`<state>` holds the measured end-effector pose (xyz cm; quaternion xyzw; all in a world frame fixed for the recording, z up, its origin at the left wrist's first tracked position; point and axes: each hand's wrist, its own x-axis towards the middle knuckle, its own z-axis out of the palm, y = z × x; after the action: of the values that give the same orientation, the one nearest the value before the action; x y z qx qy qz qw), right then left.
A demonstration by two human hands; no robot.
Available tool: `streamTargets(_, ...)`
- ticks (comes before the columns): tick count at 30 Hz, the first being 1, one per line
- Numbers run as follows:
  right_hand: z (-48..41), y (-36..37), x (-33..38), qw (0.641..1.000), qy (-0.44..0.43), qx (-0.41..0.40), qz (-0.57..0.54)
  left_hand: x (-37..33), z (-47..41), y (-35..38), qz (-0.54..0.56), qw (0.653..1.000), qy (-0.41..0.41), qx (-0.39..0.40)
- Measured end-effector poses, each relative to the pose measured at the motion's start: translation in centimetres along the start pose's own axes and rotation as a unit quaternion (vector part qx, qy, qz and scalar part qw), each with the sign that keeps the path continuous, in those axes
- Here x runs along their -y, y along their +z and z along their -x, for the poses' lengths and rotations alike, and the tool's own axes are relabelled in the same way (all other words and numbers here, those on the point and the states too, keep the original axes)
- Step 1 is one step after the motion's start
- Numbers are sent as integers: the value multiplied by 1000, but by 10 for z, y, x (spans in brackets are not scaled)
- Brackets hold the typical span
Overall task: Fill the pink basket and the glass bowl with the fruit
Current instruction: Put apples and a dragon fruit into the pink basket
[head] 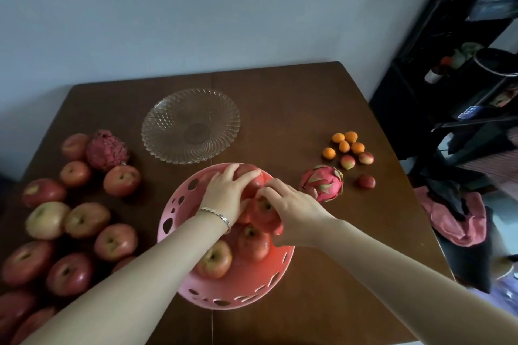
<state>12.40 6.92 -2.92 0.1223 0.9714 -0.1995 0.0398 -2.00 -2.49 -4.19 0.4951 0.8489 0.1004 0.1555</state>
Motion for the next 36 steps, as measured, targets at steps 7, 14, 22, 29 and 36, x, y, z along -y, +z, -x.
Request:
streamTargets(7,0,23,-6,999,-15,19,27,8,0,1,-35,999,16,29)
streamTargets(14,6,26,-8,998,7,-45,43,4,6,11,-63,998,-14,-1)
streamTargets(22,-4,9,4,992,86,84,48,-13,14,14,-84,996,-20,-36)
streamTargets(29,0,27,16,988,91,14,122,15,56,5,-3,994,-10,-107)
streamTargets(36,3,30,19,986,113,-21,120,9,81,29,-105,984,36,139)
